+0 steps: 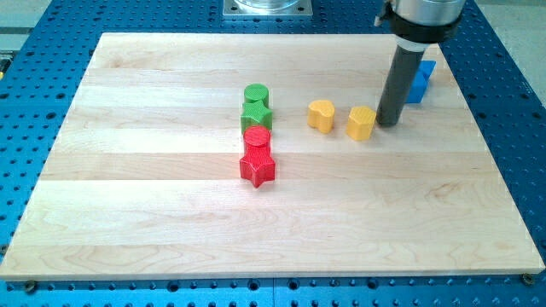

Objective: Place the blue triangle to the top right side of the yellow heart

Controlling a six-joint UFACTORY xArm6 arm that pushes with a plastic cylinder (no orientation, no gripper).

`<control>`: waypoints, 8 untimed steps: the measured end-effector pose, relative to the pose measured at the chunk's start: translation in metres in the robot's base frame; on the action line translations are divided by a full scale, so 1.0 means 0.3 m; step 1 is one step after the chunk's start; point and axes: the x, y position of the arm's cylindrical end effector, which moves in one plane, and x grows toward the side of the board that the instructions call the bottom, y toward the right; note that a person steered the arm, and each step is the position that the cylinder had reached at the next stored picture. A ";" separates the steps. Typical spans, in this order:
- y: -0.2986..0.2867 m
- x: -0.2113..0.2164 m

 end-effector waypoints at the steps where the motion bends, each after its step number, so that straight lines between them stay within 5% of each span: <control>1: 0.088 0.088; 3: 0.484 -0.087; 4: 0.513 -0.226; 8: 0.234 -0.384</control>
